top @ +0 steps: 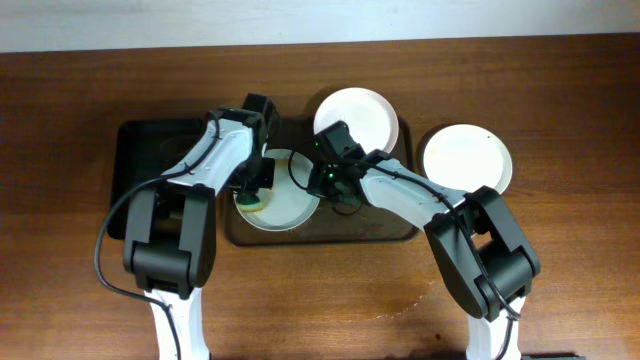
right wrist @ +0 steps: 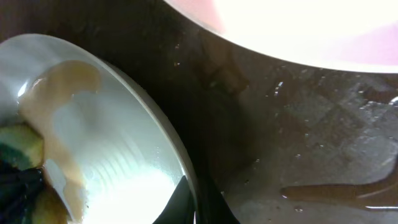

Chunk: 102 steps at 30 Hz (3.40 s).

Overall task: Clean dirty plates on tray and stack at the side
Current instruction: 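Scrub the pale blue plate with the sponge in the left gripper, then lift the pale blue plate with the right gripper and stack it on the cleaned plate, then drag the last white plate toward the tray center with the right gripper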

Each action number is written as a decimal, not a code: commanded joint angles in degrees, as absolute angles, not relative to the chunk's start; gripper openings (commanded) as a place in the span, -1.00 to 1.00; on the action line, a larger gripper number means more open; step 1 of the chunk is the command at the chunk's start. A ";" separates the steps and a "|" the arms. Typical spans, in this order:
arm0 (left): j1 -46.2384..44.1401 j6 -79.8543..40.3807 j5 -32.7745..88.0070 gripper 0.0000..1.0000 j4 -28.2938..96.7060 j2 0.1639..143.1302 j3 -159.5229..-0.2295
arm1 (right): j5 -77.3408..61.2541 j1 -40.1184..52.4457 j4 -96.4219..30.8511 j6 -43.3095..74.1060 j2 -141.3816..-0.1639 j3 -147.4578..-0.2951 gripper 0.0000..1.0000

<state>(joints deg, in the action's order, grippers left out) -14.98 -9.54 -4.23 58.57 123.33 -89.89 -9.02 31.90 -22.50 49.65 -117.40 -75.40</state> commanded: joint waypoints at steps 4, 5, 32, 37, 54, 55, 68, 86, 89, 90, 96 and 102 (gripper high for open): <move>-16.10 -4.89 14.66 -0.98 51.24 126.43 -87.09 | -6.94 31.42 -22.20 51.00 -118.45 -75.13 -0.92; -16.10 -4.89 10.57 -0.98 50.94 126.43 -87.09 | -6.94 31.42 -22.04 51.00 -118.45 -75.13 -0.92; -12.10 -14.55 -9.28 -0.99 50.15 109.82 -94.04 | -6.85 31.11 -21.12 49.74 -119.13 -75.11 -0.64; -10.22 -14.52 -5.69 -0.98 49.87 109.97 -93.78 | -17.69 31.00 -19.25 47.42 -119.24 -75.35 -0.92; -10.04 -14.55 -0.16 -0.99 46.98 110.02 -93.78 | 71.55 49.76 -47.62 28.25 -89.19 -75.33 -0.92; -10.04 -14.55 -0.16 -0.98 46.98 110.02 -93.78 | 79.20 52.69 -47.62 28.25 -89.19 -75.33 -0.92; -10.07 -14.55 -0.16 -0.98 47.05 110.02 -93.78 | 58.72 44.07 -46.28 30.28 -89.19 -75.33 -0.91; -10.07 -14.55 -0.16 -0.99 46.98 110.02 -93.78 | -18.13 -12.23 -44.31 20.78 -106.96 -80.01 0.50; -10.07 -14.55 -0.16 -0.98 47.00 110.02 -93.78 | -18.76 -0.25 -38.09 31.44 -107.26 -82.26 0.22; -10.07 -14.55 -0.16 -0.98 47.03 110.02 -93.78 | -15.05 4.62 -33.52 35.18 -108.25 -82.26 0.18; -10.07 -14.55 -0.14 -0.98 47.20 110.02 -91.85 | -1.87 15.53 -29.76 42.50 -117.78 -82.26 -0.18; -10.07 -14.57 -0.14 -0.98 47.20 110.04 -91.79 | -11.92 19.35 -40.58 38.98 -119.70 -82.24 -0.53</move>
<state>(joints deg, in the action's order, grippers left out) -10.26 -14.41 -0.60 47.33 110.15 -92.12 -6.35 16.29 -37.32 41.93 -119.20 -81.97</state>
